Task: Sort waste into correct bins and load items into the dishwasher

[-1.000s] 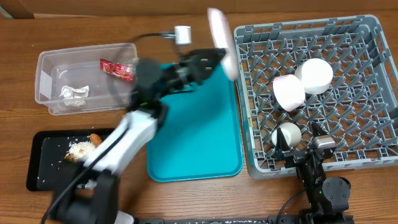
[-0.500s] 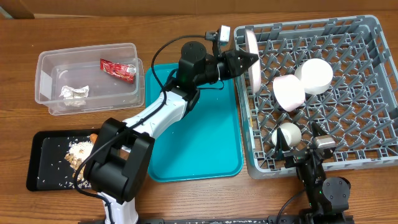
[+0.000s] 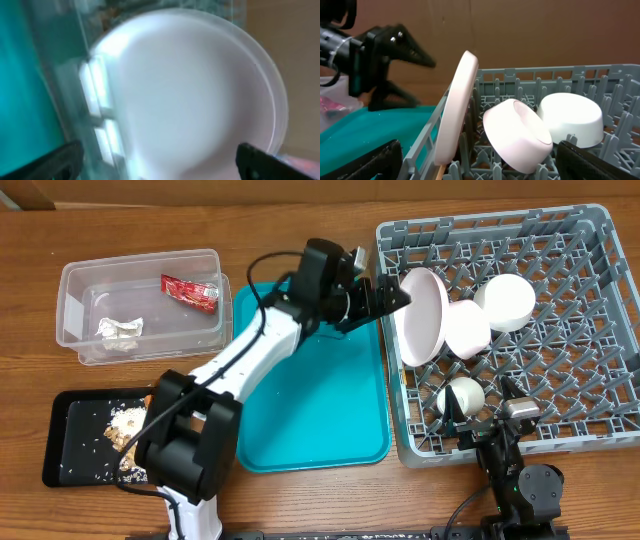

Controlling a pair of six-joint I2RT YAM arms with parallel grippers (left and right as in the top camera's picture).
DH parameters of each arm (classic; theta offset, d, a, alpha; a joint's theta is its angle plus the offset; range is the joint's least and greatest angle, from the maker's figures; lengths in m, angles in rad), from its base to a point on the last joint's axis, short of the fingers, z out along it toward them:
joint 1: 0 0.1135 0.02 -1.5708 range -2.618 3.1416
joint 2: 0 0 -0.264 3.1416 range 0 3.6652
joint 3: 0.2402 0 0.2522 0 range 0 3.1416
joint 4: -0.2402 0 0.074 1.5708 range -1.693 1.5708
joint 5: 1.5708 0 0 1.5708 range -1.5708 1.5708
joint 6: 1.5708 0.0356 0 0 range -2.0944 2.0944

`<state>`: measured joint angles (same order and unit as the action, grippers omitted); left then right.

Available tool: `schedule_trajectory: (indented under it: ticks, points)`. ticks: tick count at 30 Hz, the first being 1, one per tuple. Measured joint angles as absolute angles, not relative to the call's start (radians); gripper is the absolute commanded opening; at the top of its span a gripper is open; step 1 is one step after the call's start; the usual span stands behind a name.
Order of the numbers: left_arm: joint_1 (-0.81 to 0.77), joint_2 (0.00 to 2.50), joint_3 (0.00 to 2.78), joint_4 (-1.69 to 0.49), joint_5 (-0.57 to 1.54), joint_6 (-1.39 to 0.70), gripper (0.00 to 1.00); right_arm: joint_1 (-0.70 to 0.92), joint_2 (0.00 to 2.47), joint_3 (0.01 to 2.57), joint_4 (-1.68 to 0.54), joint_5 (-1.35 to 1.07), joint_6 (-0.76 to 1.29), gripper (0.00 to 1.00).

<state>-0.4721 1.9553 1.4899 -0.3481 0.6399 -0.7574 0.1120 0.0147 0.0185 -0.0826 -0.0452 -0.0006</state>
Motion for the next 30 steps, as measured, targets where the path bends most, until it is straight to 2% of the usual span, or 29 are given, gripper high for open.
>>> schedule_trajectory:
  ticks: [7,11,17,21,30]
  points:
    - [-0.413,1.807,1.891,-1.02,0.389,-0.462,1.0,0.112,0.015,0.019,-0.083,-0.045,-0.001,1.0]
    - [-0.334,1.644,2.063,-1.3,0.202,-0.37,1.0,0.112,0.015,0.019,-0.084,-0.045,-0.001,1.0]
    - [-0.21,1.431,2.114,-1.589,-0.059,-0.321,0.98,0.112,0.015,0.019,-0.083,-0.045,0.0,1.0]
    - [-0.159,1.358,2.114,-1.683,-0.143,-0.31,1.0,0.112,0.015,0.019,-0.083,-0.045,-0.001,1.0]
    - [-0.155,1.261,2.114,-1.687,-0.186,-0.31,1.0,0.112,0.015,0.019,-0.084,-0.045,-0.001,1.0]
